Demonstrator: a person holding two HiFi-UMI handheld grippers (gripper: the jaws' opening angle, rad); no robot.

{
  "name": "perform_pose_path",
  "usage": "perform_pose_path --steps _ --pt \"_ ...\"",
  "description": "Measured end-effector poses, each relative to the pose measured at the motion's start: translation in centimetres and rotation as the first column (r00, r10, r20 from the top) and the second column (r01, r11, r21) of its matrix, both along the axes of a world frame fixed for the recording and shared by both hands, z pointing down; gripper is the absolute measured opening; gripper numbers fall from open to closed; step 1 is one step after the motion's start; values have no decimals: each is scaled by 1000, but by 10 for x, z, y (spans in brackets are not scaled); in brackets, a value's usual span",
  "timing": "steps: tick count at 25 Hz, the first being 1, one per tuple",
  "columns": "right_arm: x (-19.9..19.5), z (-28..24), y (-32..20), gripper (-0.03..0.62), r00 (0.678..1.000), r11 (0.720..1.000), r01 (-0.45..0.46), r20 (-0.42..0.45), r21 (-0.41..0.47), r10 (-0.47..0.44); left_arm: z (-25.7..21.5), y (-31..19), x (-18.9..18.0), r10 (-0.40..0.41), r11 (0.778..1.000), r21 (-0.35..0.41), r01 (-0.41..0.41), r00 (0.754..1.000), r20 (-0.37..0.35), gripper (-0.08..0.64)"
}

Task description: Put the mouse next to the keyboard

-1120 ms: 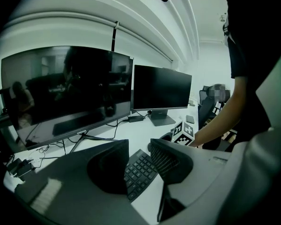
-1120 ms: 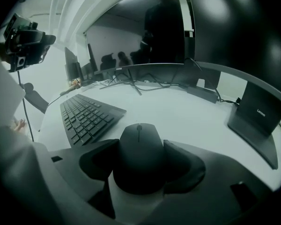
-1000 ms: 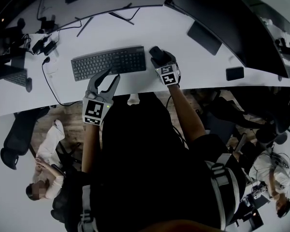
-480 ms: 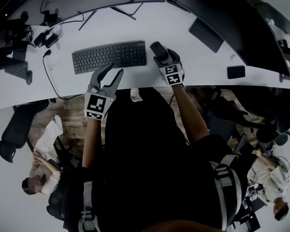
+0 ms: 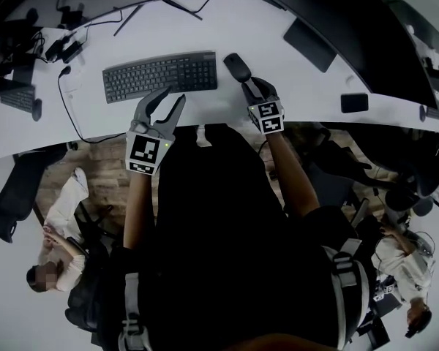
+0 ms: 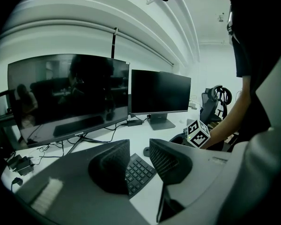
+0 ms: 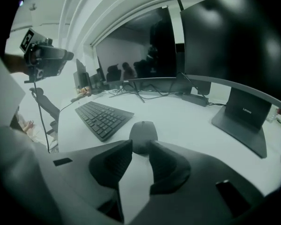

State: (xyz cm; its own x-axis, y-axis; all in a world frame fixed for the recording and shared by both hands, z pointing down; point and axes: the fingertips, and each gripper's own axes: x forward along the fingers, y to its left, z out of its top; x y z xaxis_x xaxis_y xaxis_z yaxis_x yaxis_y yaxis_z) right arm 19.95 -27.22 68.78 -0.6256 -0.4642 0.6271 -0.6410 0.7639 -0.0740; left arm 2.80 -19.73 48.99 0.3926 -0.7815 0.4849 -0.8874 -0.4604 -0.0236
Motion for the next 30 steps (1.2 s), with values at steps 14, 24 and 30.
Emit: perform_pose_path --steps 14,24,30 --pt "-14 -45 21 2 995 992 100 14 76 -101 2 -4 -1 24 1000 19 -24 1000 -9 18" --pt "-17 -72 34 2 998 991 56 13 117 -58 -3 1 -5 77 996 39 -75 997 -32 2" --pt "-24 -95 45 2 999 987 30 26 158 -34 -3 9 -8 113 993 41 -112 993 -40 2"
